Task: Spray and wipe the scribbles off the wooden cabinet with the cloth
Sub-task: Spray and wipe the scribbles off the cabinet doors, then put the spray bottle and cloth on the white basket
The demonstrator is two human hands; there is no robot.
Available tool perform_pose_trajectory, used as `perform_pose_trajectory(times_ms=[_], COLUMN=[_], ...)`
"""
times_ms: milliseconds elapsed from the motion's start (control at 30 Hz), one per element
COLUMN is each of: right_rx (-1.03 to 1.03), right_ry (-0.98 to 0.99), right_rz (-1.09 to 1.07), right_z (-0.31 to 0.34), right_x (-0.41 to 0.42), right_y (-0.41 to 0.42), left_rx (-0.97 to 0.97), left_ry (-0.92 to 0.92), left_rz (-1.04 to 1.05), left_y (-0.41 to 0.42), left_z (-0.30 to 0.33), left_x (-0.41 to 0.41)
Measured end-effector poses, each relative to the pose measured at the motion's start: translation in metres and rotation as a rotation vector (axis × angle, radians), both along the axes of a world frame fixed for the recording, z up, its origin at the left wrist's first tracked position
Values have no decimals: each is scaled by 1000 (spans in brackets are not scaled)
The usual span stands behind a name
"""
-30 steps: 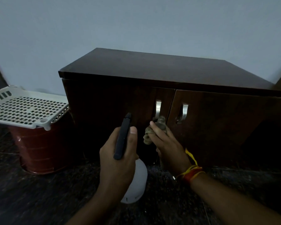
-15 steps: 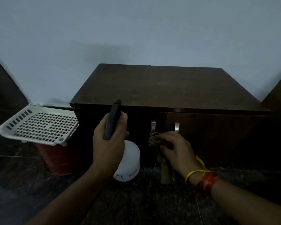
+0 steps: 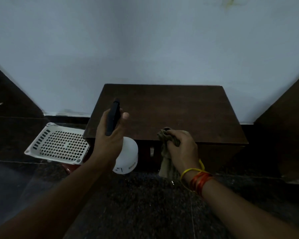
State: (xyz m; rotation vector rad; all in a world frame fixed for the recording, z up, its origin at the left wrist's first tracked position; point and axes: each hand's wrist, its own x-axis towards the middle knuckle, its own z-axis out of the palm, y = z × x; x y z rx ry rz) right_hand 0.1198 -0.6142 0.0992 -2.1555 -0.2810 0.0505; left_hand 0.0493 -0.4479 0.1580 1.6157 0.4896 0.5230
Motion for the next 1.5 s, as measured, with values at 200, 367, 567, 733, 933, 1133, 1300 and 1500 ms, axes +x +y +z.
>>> perform_pose_trajectory(times_ms=[200, 367, 567, 733, 933, 1133, 1300, 1500], right_rx=[7, 10, 19, 19, 19, 20, 17, -19], right_ry=[29, 60, 75, 74, 115, 163, 235, 298], right_rz=[-25, -22, 3, 26, 24, 14, 51, 88], right_z=[42, 69, 95, 109, 118, 109, 99, 75], right_x=[14, 24, 29, 28, 22, 13, 5, -2], right_y=[-3, -8, -6, 19, 80, 171, 252, 337], left_rx=[104, 109, 29, 15, 49, 147, 201, 250], left_ry=[113, 167, 215, 222, 256, 304, 370, 432], left_rz=[-24, -26, 40, 89, -17, -13, 82, 207], left_y=[-3, -9, -3, 21, 85, 173, 250, 328], left_z=[37, 62, 92, 112, 121, 109, 92, 68], left_x=[19, 32, 36, 31, 24, 15, 5, -6])
